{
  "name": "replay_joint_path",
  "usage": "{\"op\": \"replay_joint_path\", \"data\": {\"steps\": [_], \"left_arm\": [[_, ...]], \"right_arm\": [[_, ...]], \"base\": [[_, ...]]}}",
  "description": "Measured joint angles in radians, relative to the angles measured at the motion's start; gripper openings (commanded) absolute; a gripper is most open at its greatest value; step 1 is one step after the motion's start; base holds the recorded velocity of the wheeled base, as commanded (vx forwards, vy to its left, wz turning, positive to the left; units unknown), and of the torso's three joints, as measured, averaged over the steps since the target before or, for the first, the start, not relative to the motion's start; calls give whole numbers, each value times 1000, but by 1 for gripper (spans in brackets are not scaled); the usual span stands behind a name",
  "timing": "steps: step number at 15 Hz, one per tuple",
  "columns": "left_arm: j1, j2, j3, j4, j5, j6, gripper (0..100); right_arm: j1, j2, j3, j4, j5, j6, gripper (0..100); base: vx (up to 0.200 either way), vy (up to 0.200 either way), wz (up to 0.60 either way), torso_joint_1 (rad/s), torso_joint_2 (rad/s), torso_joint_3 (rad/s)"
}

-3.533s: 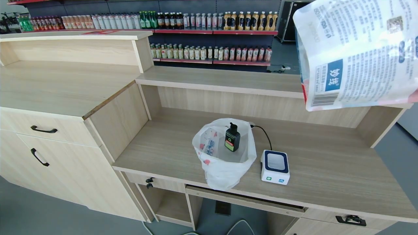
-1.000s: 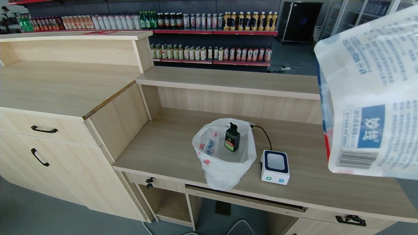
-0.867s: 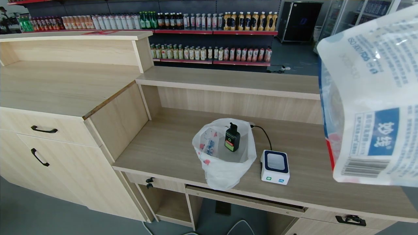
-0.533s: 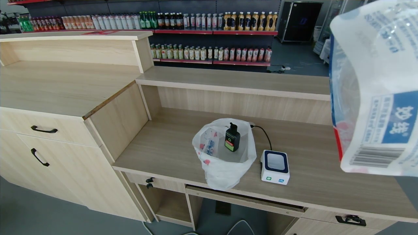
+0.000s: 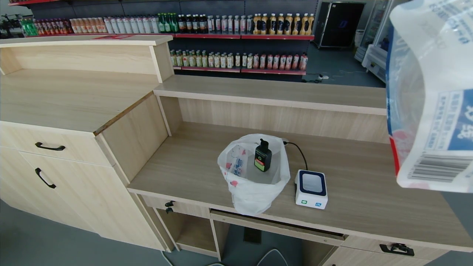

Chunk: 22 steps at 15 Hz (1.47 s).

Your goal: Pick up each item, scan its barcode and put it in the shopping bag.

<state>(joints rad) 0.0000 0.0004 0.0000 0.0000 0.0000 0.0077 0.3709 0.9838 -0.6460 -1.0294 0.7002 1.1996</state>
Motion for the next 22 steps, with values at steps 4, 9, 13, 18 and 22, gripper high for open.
{"op": "replay_joint_path", "data": {"steps": [4,9,13,18,22], "left_arm": [[0,0,0,0,0,0,100],[0,0,0,0,0,0,100],[0,0,0,0,0,0,100],[0,0,0,0,0,0,100],[0,0,0,0,0,0,100]], "right_arm": [[-11,-14,19,9,-15,3,0],[-26,-39,31,36,-15,0,0],[-33,-44,32,36,-15,0,0],[-52,-41,35,36,-15,-14,0],[-110,34,50,-7,-11,-429,0]], "base": [[0,0,0,0,0,0],[0,0,0,0,0,0],[0,0,0,0,0,0],[0,0,0,0,0,0],[0,0,0,0,0,0]]}}
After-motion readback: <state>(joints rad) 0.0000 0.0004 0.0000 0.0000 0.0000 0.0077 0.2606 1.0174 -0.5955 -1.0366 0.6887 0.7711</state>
